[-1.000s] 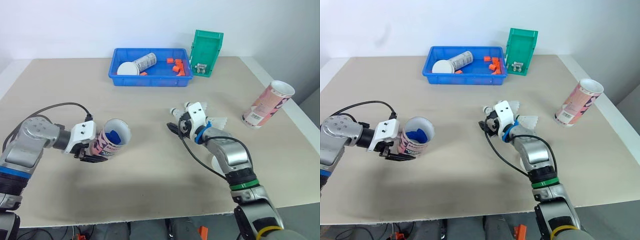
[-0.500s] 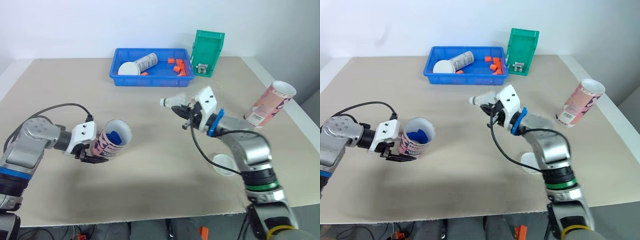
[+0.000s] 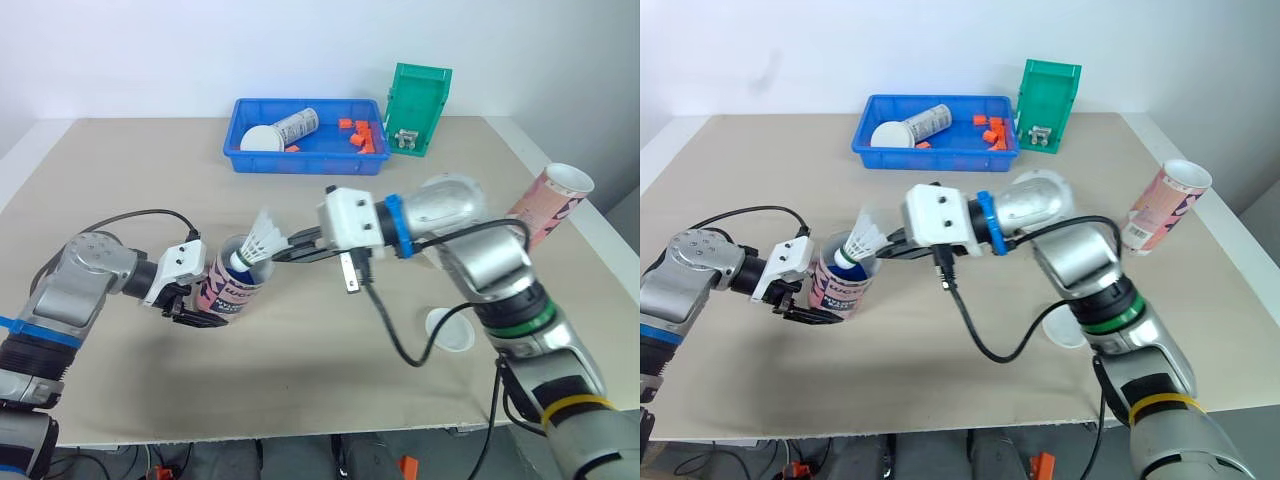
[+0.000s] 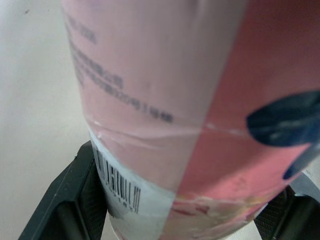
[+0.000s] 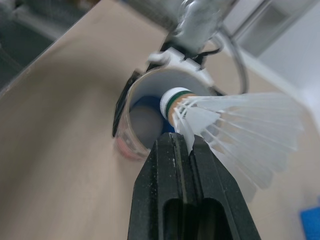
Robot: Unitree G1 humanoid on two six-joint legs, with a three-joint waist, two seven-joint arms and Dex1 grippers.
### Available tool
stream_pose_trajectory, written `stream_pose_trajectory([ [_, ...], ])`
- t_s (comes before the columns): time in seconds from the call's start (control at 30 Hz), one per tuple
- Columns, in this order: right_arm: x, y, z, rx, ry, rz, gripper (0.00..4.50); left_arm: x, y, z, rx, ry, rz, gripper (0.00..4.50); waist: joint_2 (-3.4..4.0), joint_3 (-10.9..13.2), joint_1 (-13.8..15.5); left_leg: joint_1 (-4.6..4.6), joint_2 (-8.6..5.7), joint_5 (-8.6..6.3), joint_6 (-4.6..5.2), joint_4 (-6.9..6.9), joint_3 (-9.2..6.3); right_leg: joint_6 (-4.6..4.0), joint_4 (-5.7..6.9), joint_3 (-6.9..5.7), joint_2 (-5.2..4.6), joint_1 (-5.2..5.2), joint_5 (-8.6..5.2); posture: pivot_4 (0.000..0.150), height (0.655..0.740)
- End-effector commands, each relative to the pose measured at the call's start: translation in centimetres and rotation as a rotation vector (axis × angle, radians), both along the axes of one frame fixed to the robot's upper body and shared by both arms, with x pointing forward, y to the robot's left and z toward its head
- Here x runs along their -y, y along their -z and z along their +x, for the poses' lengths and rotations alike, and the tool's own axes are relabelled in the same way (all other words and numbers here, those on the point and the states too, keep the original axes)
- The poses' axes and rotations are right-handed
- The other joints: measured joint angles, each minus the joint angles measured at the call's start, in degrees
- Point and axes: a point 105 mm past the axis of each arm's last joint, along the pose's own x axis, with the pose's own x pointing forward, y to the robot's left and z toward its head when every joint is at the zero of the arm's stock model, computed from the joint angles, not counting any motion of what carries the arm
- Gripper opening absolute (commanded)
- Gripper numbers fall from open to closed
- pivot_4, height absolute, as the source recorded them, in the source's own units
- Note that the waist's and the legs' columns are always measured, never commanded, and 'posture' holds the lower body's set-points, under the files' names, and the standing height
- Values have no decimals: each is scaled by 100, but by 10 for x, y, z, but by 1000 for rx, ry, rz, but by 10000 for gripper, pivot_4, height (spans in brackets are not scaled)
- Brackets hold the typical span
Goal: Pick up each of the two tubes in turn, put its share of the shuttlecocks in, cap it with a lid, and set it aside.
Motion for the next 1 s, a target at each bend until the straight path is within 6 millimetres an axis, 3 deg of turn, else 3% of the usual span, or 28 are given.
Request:
stream_pose_trajectory([
  [0.03, -8, 6, 3, 99, -49, -110, 437, 2, 5, -2, -28, 11, 17, 33206, 1, 0, 1, 0, 0, 0, 0, 1, -1, -1, 0, 1, 1, 0, -1, 1500, 7037],
  [0.07, -10, 8, 5, 99, -48, -127, 437, 2, 5, -2, -28, 11, 15, 33206, 4, -1, -1, 0, 0, 0, 0, 1, 1, -1, 1, 4, 1, -1, -1, 1500, 7037],
  [0.1, -11, 7, 5, 89, -55, -135, 6638, 2, 5, -3, -28, 11, 15, 33206, 3, -2, -1, 1, 0, 0, 0, 0, 2, -1, 1, 5, 1, -1, -2, 1500, 7037],
  [0.17, -10, 4, 1, 69, -81, -140, 14387, 2, 6, -3, -27, 10, 17, 33206, 2, -2, 2, 6, 1, 0, 0, 0, 1, -4, 7, 5, 3, 1, -4, 1500, 7037],
  [0.33, -2, -31, -2, -60, -56, -13, 37239, 3, 6, -4, -23, 8, 16, 33206, 4, -3, 1, 12, 2, 0, 0, 0, 1, -7, 14, 7, 5, 3, -5, 1500, 7037],
  [0.43, 26, -50, -5, -169, -30, 95, 37239, 4, 7, -4, -22, 8, 12, 33206, 4, -2, 15, 6, 1, 0, 0, 2, 0, -7, 16, 7, 5, 1, -5, 1500, 7037],
  [0.5, 45, -48, -7, -213, 15, 122, 37239, 4, 8, -4, -22, 4, 6, 33206, 1, -5, 33, 1, 0, 0, 0, 5, -1, -4, 15, 9, 4, 3, -8, 1500, 7037],
  [0.6, 64, -38, -7, -238, 133, 141, 37239, 4, 10, -7, -26, 4, 0, 33206, -3, -8, 27, 3, -3, -1, -2, 3, -1, -3, 14, 14, 4, 6, -20, 1500, 7037],
  [0.7, 101, -21, 9, -267, 375, 204, 37239, 6, 11, -9, -28, 0, -15, 33206, 0, -9, 27, 14, -2, -1, -2, -6, -1, -6, 16, 15, 6, 7, -21, 1500, 7037],
  [0.77, 138, -4, 17, -289, 574, 243, 37239, 6, 13, -11, -34, -6, -17, 33206, -1, -10, 44, 14, -3, -1, -2, -6, -2, -7, 16, 16, 6, 8, -20, 1500, 7037],
  [0.87, 189, 15, 12, -330, 791, 264, 37239, 3, 16, -13, -39, -13, -12, 33206, -2, -10, 66, 8, -14, -1, -2, -4, -3, 3, 14, 26, 3, 13, -28, 1500, 7037],
  [1.0, 219, 24, 11, -360, 920, 273, 37239, 2, 15, -12, -37, -14, -11, 33206, 21, -17, -12, 29, -18, -3, -3, -5, 20, 14, 14, 59, 5, 16, -23, 1500, 7037],
])
